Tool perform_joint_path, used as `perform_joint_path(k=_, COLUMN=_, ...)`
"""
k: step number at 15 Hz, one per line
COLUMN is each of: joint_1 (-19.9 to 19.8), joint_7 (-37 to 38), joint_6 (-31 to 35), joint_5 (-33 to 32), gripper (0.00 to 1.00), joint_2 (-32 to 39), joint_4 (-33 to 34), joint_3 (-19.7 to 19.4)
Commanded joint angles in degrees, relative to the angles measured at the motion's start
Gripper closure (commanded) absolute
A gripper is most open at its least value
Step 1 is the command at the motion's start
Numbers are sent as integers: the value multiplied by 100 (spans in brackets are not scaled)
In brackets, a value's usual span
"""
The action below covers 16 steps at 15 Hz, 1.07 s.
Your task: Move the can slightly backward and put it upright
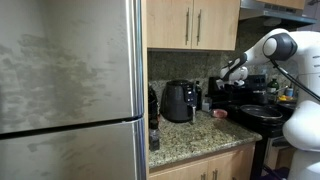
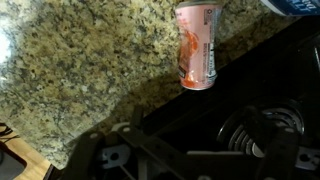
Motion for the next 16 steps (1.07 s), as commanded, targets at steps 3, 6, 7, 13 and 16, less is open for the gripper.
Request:
perform_joint_path(k=3, joint_1=34, joint_7=-658, joint_6=-880, joint_5=914, gripper=0, joint_2=551, joint_4=715, joint_3=-4)
perform_joint_path(k=6, joint_1=123, joint_7=-514, joint_6=-880, joint_5=1056, gripper=0, joint_2=887, joint_4=1045, joint_3=-77)
perform_joint_path(k=7, joint_1=180, joint_7=-346, joint_6=-700, joint_5=986, gripper=0, joint_2=976, joint_4=1094, joint_3=-120)
perform_joint_path(k=13, joint_1=237, joint_7=-200, joint_6=-578, joint_5=968, gripper=0, joint_2=930, joint_4=1001, joint_3=-146)
perform_joint_path(k=16, joint_1=222, joint_7=-754, joint_6=-369, joint_5=891, gripper=0, joint_2=1028, joint_4=972, joint_3=-62)
